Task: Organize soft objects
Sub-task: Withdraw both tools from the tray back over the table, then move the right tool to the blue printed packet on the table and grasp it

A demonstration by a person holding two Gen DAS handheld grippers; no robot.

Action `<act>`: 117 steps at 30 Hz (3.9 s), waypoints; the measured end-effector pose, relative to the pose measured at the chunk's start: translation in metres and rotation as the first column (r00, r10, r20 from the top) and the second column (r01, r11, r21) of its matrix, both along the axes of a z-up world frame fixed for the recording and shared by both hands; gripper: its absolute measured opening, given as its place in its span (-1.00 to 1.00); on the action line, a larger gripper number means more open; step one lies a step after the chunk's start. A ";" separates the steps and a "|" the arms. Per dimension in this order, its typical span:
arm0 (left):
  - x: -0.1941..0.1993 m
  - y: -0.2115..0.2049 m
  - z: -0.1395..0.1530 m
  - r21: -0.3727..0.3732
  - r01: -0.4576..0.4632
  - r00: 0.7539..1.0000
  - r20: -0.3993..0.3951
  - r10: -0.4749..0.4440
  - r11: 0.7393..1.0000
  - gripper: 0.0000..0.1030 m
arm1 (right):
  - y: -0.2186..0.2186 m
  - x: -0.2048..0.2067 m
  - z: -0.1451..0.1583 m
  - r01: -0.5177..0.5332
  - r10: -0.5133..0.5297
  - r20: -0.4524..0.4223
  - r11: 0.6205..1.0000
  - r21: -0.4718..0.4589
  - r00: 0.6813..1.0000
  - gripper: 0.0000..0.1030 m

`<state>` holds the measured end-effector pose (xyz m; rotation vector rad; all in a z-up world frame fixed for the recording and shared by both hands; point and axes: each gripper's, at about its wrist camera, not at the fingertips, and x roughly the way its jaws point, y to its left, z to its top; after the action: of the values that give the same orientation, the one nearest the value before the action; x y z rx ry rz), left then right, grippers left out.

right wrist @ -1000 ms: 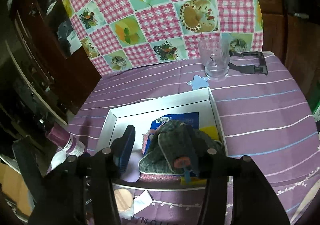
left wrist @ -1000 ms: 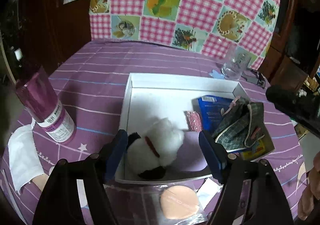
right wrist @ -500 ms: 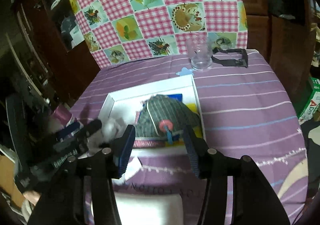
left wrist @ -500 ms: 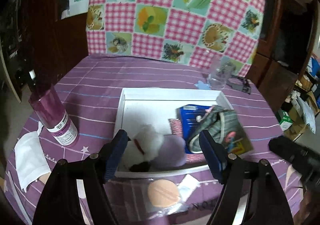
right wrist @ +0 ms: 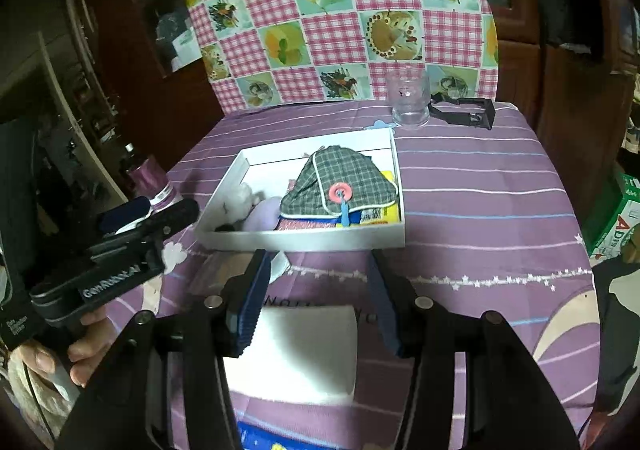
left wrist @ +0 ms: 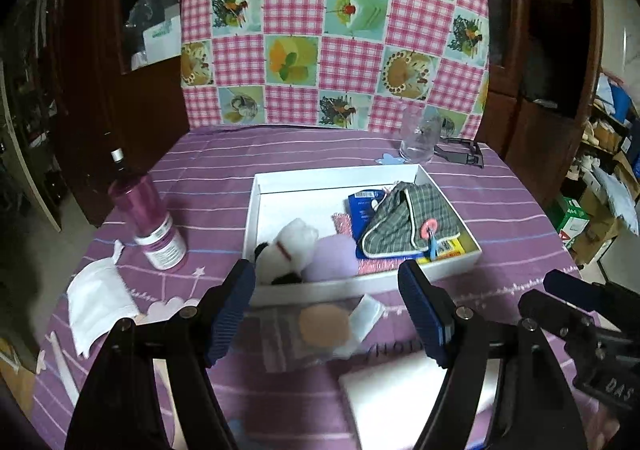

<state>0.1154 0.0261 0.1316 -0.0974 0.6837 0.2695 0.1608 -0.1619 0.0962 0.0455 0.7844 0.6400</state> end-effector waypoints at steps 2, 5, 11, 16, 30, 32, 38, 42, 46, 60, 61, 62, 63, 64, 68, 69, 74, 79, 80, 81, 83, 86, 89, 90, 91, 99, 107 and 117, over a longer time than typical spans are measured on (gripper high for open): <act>-0.016 0.000 -0.002 -0.009 0.007 1.000 0.008 -0.007 1.000 0.45 | -0.004 -0.010 -0.006 -0.011 0.011 0.008 1.000 -0.012 1.000 0.00; -0.037 -0.001 -0.012 -0.017 0.015 1.000 0.005 -0.015 1.000 0.45 | -0.007 -0.028 -0.021 -0.039 0.040 0.021 0.996 -0.078 0.999 0.00; -0.072 0.002 -0.038 -0.041 0.007 1.000 -0.016 -0.008 0.999 0.45 | -0.009 -0.056 -0.048 -0.125 0.130 0.014 0.976 -0.180 0.991 0.00; -0.092 0.004 -0.059 -0.069 -0.003 1.000 -0.028 0.001 0.998 0.45 | -0.007 -0.074 -0.068 -0.198 0.201 -0.003 0.958 -0.207 0.980 0.00; -0.088 -0.006 -0.105 -0.046 -0.012 0.990 -0.144 0.005 0.999 0.47 | 0.001 -0.053 -0.102 -0.111 0.098 -0.056 0.935 -0.338 0.994 1.00; -0.088 -0.009 -0.106 -0.044 0.002 0.989 -0.146 -0.009 0.999 0.47 | 0.002 -0.052 -0.103 -0.111 0.098 -0.056 0.935 -0.338 0.994 1.00; -0.086 -0.012 -0.107 -0.019 0.003 0.987 -0.160 -0.006 1.000 0.47 | 0.002 -0.052 -0.103 -0.111 0.098 -0.056 0.935 -0.338 0.994 1.00; -0.089 -0.010 -0.105 -0.019 -0.008 0.989 -0.150 0.005 1.000 0.47 | 0.002 -0.052 -0.103 -0.111 0.098 -0.056 0.935 -0.338 0.994 1.00; -0.093 -0.006 -0.101 -0.043 -0.019 0.992 -0.124 0.014 0.999 0.48 | 0.002 -0.052 -0.103 -0.111 0.098 -0.056 0.935 -0.338 0.994 1.00; -0.093 -0.004 -0.102 -0.032 -0.036 0.991 -0.132 0.031 0.999 0.48 | 0.002 -0.052 -0.103 -0.111 0.098 -0.056 0.935 -0.338 0.994 1.00; -0.093 -0.004 -0.102 -0.032 -0.038 0.991 -0.133 0.033 0.999 0.48 | 0.002 -0.052 -0.103 -0.111 0.098 -0.056 0.935 -0.338 0.994 1.00; -0.093 -0.004 -0.103 -0.031 -0.039 0.990 -0.134 0.034 0.999 0.48 | 0.001 -0.052 -0.103 -0.111 0.098 -0.056 0.935 -0.338 0.994 1.00; -0.093 -0.004 -0.103 -0.031 -0.039 0.990 -0.135 0.035 0.999 0.48 | 0.001 -0.052 -0.103 -0.111 0.098 -0.056 0.935 -0.338 0.994 1.00; -0.092 -0.004 -0.103 -0.030 -0.039 0.990 -0.135 0.035 0.999 0.48 | 0.001 -0.052 -0.103 -0.111 0.098 -0.056 0.935 -0.338 0.994 1.00; -0.092 -0.003 -0.103 -0.030 -0.039 0.990 -0.136 0.035 0.999 0.48 | 0.001 -0.052 -0.103 -0.111 0.098 -0.056 0.935 -0.338 0.994 1.00; -0.092 -0.004 -0.103 -0.031 -0.039 0.990 -0.136 0.034 0.999 0.48 | 0.001 -0.052 -0.103 -0.111 0.098 -0.056 0.935 -0.338 0.994 1.00; -0.093 -0.002 -0.104 -0.033 -0.042 0.990 -0.138 0.037 0.999 0.48 | 0.002 -0.052 -0.103 -0.111 0.098 -0.056 0.935 -0.338 0.994 1.00; -0.093 -0.001 -0.104 -0.032 -0.047 0.990 -0.135 0.042 0.998 0.48 | 0.002 -0.052 -0.103 -0.111 0.098 -0.056 0.934 -0.338 0.994 1.00; -0.093 -0.001 -0.103 -0.030 -0.050 0.990 -0.133 0.046 0.998 0.48 | 0.002 -0.052 -0.103 -0.111 0.098 -0.056 0.934 -0.338 0.994 1.00; -0.094 -0.001 -0.102 -0.028 -0.053 0.990 -0.131 0.049 0.998 0.48 | 0.002 -0.052 -0.103 -0.111 0.098 -0.056 0.934 -0.338 0.994 1.00; -0.095 0.000 -0.101 -0.026 -0.057 0.991 -0.122 0.054 0.998 0.48 | 0.001 -0.052 -0.103 -0.111 0.098 -0.056 0.934 -0.338 0.994 1.00; -0.097 0.000 -0.100 -0.031 -0.060 0.992 -0.113 0.056 0.998 0.48 | 0.001 -0.052 -0.103 -0.111 0.098 -0.056 0.934 -0.338 0.994 1.00; -0.098 -0.002 -0.098 -0.017 -0.062 0.992 -0.107 0.060 0.998 0.48 | 0.001 -0.052 -0.103 -0.111 0.098 -0.056 0.934 -0.338 0.994 1.00; -0.099 -0.003 -0.098 -0.011 -0.060 0.993 -0.105 0.059 0.998 0.48 | 0.001 -0.052 -0.103 -0.111 0.098 -0.056 0.934 -0.338 0.994 1.00; -0.099 -0.004 -0.098 -0.008 -0.059 0.993 -0.103 0.058 0.998 0.48 | 0.001 -0.052 -0.103 -0.111 0.098 -0.056 0.934 -0.338 0.994 1.00; -0.105 -0.007 -0.095 -0.002 -0.061 0.994 -0.090 0.060 0.998 0.48 | 0.006 -0.050 -0.102 -0.088 0.072 -0.060 0.935 -0.344 0.996 1.00; -0.115 0.002 -0.090 -0.047 -0.080 0.995 -0.063 0.077 0.996 0.48 | -0.011 -0.075 -0.069 0.021 -0.053 -0.144 0.976 -0.217 0.988 0.73; -0.128 0.000 -0.096 -0.056 -0.082 0.993 -0.086 0.077 0.995 0.48 | 0.032 -0.096 -0.094 0.030 -0.143 -0.291 0.932 -0.362 0.946 0.96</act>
<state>-0.0122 0.0258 0.0354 -0.1708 0.7726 0.3317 0.0653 -0.1297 0.0019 -0.1511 1.1915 0.4009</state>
